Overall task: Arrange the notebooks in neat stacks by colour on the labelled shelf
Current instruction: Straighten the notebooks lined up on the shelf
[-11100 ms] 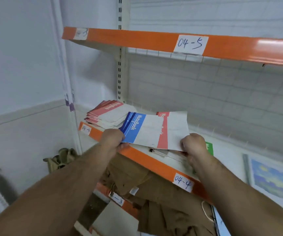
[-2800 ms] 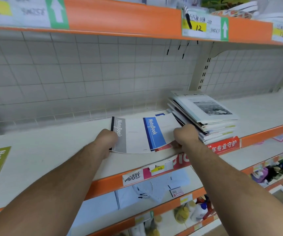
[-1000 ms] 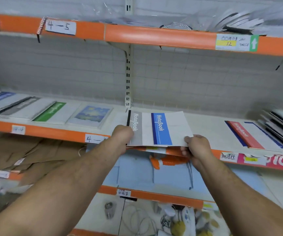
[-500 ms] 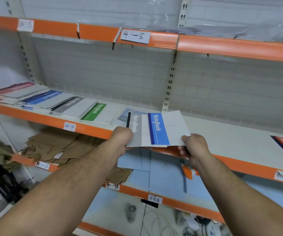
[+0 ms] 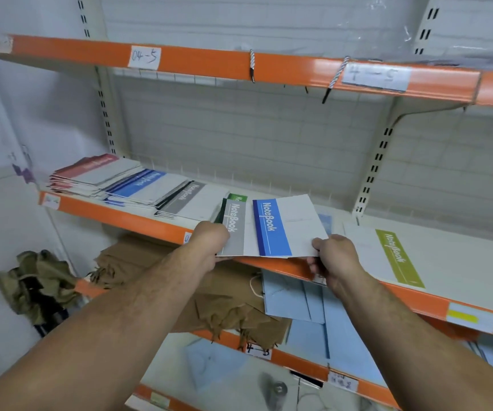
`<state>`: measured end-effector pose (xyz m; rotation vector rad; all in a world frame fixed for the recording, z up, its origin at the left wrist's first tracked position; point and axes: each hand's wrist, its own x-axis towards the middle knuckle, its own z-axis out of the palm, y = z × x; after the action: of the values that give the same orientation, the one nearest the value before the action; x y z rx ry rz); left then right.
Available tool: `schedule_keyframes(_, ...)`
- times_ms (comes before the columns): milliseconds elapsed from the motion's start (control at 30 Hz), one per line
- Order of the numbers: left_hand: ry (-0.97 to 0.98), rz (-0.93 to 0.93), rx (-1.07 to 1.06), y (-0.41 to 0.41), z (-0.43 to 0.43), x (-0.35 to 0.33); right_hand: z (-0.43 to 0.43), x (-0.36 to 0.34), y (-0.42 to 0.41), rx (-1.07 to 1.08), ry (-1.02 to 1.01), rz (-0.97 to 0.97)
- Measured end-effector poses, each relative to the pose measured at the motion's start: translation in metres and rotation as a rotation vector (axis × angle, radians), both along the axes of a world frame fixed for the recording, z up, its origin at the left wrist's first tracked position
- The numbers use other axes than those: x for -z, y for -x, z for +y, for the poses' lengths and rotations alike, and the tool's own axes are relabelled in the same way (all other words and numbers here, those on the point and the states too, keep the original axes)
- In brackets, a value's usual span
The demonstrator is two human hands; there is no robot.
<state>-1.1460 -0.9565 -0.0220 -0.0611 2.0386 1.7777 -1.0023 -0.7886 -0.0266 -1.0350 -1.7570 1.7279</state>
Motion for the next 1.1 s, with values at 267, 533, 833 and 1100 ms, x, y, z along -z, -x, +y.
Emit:
schedule_keyframes(267,0.03,0.025,-0.046,0.053,-0.017,-0.004,-0.006,-0.006,0.071,-0.094,-0.015,0.014)
schedule_keyframes(533,0.152,0.103,-0.102,0.11,-0.029,-0.004,-0.011,-0.002,0.136,-0.138,-0.011,0.013)
schedule_keyframes(833,0.329,0.229,0.061,0.2,-0.031,-0.007,-0.03,-0.007,0.199,-0.034,-0.022,0.032)
schedule_keyframes(1100,0.823,0.724,0.375,0.243,-0.045,-0.001,-0.06,-0.004,0.233,0.129,-0.026,0.016)
